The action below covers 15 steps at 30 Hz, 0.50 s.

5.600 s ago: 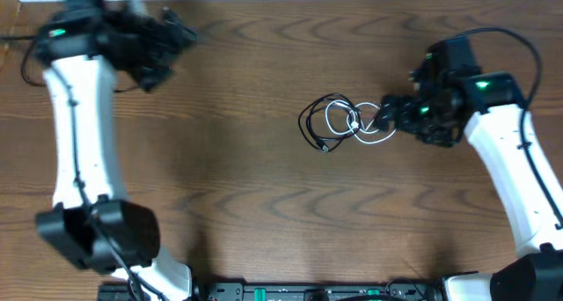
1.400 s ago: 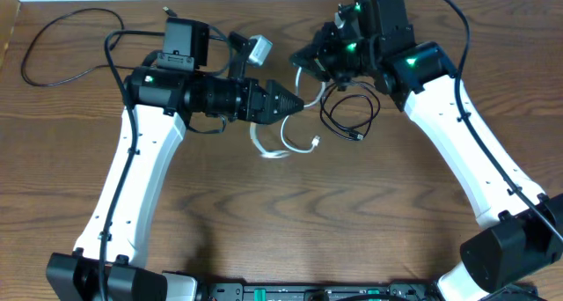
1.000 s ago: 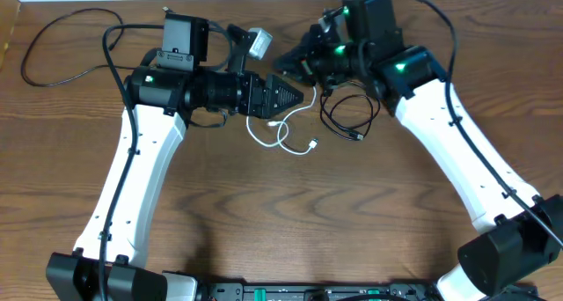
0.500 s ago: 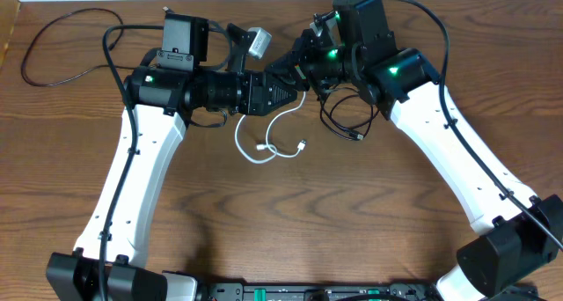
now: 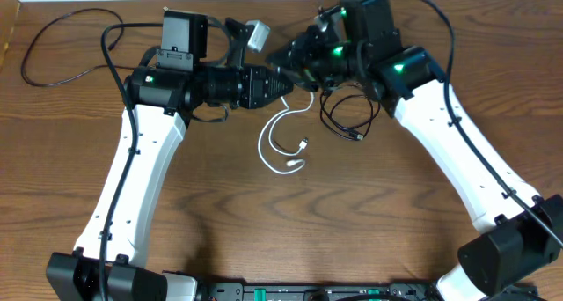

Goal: Untangle cables

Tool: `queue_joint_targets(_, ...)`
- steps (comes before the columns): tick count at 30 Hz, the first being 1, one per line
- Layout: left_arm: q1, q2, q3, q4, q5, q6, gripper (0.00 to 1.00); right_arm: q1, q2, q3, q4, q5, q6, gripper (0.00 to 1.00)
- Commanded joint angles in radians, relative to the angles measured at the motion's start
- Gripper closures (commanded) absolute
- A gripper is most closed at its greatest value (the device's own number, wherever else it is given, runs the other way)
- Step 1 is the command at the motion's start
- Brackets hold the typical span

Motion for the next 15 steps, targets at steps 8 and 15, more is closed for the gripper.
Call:
queue_joint_targets(8, 0.131, -0.056, 0.002, 0.029, -0.179, -0.254, 0.93, -0.207, -0.009, 0.003, -0.044, -0.257, -0.314, 0.01)
queue_joint_targets(15, 0.279, -0.056, 0.002, 0.032, -0.296, -0.447, 0.93, -0.28, -0.009, 0.003, -0.28, -0.235, -0.508, 0.01)
